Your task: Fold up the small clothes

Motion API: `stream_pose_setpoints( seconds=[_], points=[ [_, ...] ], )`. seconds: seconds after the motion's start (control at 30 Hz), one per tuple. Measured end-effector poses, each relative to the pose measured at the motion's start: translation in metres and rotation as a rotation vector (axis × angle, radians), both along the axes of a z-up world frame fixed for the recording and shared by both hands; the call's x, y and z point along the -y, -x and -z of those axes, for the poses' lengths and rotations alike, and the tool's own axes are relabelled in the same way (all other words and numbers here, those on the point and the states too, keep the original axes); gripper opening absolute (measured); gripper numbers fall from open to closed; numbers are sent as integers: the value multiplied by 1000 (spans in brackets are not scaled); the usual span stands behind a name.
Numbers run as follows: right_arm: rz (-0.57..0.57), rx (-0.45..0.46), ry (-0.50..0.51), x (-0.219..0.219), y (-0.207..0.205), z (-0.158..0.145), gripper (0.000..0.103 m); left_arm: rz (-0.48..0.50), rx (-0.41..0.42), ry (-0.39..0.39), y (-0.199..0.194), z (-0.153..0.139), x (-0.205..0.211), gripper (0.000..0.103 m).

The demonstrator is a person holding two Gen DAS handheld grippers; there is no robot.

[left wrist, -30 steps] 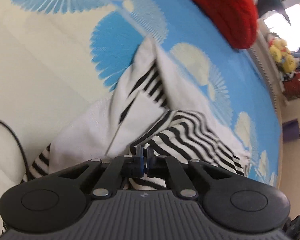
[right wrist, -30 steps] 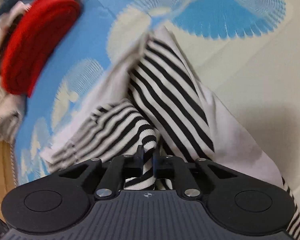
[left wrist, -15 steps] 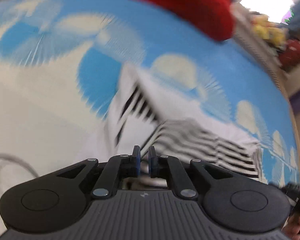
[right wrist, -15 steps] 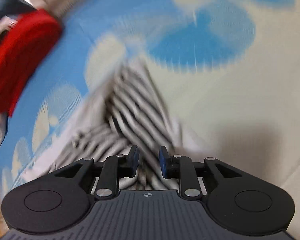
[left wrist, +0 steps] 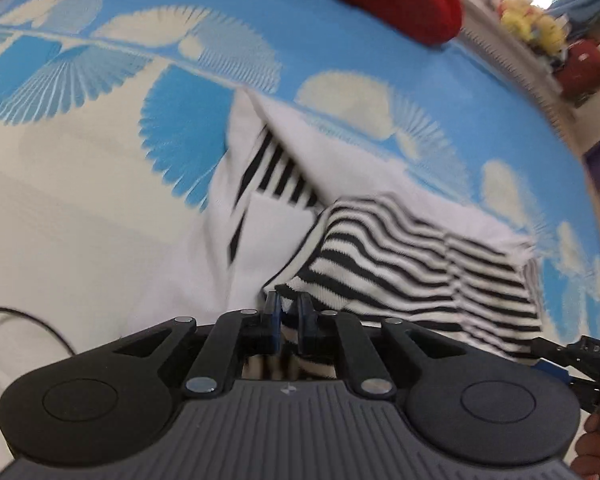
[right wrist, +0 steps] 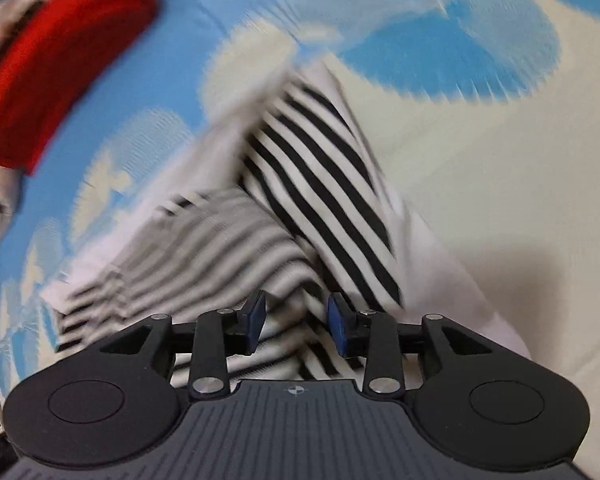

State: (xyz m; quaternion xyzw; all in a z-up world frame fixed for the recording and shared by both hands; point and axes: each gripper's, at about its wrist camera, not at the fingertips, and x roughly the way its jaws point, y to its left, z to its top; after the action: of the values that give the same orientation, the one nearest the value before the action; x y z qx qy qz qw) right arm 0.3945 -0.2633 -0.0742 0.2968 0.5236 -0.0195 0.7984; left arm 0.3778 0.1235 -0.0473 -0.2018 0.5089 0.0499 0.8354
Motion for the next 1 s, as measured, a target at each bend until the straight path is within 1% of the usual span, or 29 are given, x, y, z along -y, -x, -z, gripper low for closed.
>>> stream_pose_setpoints(
  seconds=[0.07,0.13,0.2,0.23,0.27,0.33,0.37,0.43,0.57,0.63,0.67,0.7,0.73,0.77,0.8,0.9,0.97,1.0],
  points=[
    [-6,28,16,0,1,-6,41,-26,-2,19,1,0,-1,9],
    [5,-4,14,-1,1,0,41,-61,3,23,4,-2,-2,9],
    [37,-50,16,0,2,8,41,-70,41,10,6,-10,0,9],
    [51,-54,27,1,4,8,41,-65,63,11,5,-16,2,9],
    [57,-42,34,-2,5,7,41,-51,88,19,6,-20,3,14],
    [55,5,41,-4,10,-3,41,-19,111,28,5,-22,7,32],
    [46,32,44,-5,11,-8,41,-12,106,23,3,-20,10,45],
    [37,49,52,-5,10,-11,41,-22,70,8,2,-12,11,46],
    [62,-8,5,3,7,4,41,-85,6,63,3,9,-3,45],
    [62,-16,0,2,6,9,41,-117,-8,106,4,13,-8,44],
    [58,-18,-6,2,5,10,35,-128,-12,126,4,13,-10,44],
    [57,-14,-15,2,4,10,22,-132,-12,140,4,12,-10,38],
    [50,-4,-27,1,3,9,15,-128,-6,148,4,11,-10,32],
    [42,10,-36,0,3,7,10,-119,-1,145,4,9,-10,15],
    [41,26,-41,0,3,4,8,-107,7,135,4,6,-8,2],
    [60,85,-72,3,6,-10,7,-114,47,111,6,-8,-8,2],
    [68,137,-83,6,9,-21,6,-124,73,125,8,-19,-8,2],
    [68,148,-91,7,10,-24,6,-129,59,141,9,-20,-9,2]
  ],
)
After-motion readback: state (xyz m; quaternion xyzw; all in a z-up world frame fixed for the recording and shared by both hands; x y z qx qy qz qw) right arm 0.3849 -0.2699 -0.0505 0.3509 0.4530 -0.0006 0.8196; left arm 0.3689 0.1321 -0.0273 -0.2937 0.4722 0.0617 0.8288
